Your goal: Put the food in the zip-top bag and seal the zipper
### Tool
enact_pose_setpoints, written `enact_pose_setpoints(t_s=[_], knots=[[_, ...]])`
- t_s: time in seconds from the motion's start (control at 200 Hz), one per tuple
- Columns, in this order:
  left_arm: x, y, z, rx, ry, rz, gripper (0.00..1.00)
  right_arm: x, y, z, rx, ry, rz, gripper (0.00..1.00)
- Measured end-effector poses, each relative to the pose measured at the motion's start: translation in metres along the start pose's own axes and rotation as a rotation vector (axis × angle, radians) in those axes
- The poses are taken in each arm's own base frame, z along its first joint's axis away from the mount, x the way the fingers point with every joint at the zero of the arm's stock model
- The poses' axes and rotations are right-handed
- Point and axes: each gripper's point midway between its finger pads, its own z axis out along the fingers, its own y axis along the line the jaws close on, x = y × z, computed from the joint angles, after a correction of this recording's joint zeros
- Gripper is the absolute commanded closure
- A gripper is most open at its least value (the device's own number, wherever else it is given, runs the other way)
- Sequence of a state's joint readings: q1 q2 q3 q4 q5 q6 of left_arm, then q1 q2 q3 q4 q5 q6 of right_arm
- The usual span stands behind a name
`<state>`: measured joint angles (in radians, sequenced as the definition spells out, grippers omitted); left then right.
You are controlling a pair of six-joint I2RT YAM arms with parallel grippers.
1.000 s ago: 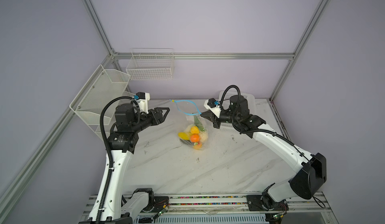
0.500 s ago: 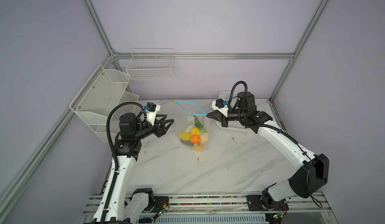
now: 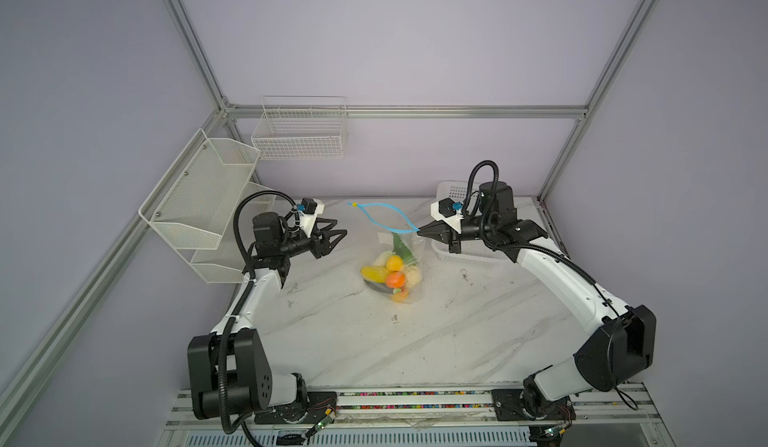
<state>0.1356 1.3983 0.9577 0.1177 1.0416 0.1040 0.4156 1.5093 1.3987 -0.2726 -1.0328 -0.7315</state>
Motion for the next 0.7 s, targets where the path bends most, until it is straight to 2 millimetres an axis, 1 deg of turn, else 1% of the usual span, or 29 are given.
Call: enact_pose_setpoints(t_s=[0.05,0.19,0.405,0.585,0.7], knots=[[0.002,0.001,0.003,0.022,-0.008,-0.002,0.44,0.000,0.000,0.000,-0.001,0.000,0.000,1.00],[-0.001,0.004,0.010,0.074,-0.046,0.026,0.44,0.002,0.000,0.001,-0.005,0.000,0.001,1.00],[0.001,0.016,0.021,0.114,-0.079,0.028,0.45,0.013,-0.001,0.006,-0.022,0.013,0.022,1.00],[-0.004,0.032,0.035,0.141,-0.118,0.036,0.45,0.019,0.000,0.009,-0.036,0.018,0.039,1.00],[-0.013,0.037,0.047,0.172,-0.157,0.053,0.46,0.020,0.001,0.009,-0.040,0.023,0.047,1.00]])
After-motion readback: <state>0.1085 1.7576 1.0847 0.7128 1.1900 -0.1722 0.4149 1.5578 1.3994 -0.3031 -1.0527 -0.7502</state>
